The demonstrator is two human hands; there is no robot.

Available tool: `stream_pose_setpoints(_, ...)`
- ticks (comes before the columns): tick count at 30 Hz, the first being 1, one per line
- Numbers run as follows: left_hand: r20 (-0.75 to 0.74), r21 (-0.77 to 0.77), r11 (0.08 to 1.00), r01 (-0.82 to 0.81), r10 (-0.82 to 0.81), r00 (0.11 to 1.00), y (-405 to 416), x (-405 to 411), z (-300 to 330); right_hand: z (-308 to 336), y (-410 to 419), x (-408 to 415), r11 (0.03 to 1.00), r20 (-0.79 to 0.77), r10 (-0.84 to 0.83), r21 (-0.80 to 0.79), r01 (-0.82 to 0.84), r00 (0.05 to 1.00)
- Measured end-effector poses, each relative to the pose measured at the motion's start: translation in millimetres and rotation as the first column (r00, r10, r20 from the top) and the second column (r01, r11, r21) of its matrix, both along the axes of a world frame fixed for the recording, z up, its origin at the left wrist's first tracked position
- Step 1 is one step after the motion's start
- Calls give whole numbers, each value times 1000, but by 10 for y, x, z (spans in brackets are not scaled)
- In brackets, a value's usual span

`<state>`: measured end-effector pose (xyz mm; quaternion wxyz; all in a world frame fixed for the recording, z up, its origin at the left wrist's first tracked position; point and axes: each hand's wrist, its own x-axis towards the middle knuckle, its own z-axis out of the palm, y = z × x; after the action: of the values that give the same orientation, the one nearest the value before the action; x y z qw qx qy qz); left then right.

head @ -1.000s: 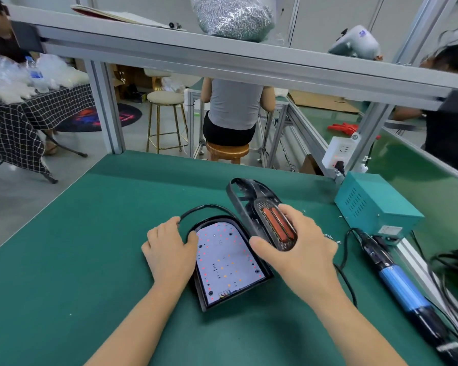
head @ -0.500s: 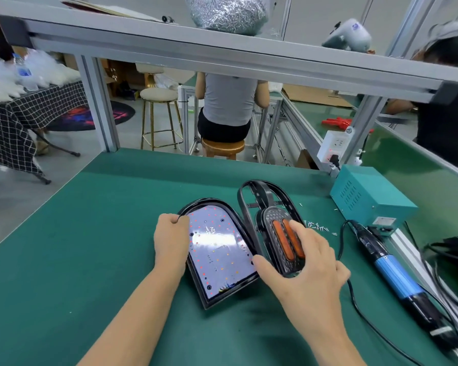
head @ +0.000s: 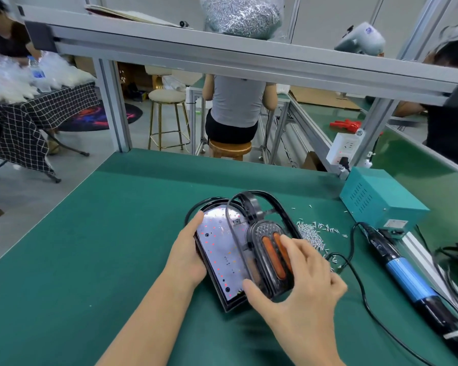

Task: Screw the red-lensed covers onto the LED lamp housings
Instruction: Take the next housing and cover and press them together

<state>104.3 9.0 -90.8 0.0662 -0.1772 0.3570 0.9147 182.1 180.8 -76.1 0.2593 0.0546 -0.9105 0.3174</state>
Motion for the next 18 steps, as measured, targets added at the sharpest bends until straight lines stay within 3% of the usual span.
stream_pose_setpoints(12, -191, 68, 994, 87, -72, 979, 58, 142, 29, -59, -221, 131, 995, 9, 88, 56, -88, 996)
stream_pose_setpoints(18, -198, 70, 996, 63, -49, 979, 58, 136, 18, -118, -249, 87, 992, 66, 106, 64, -111, 992)
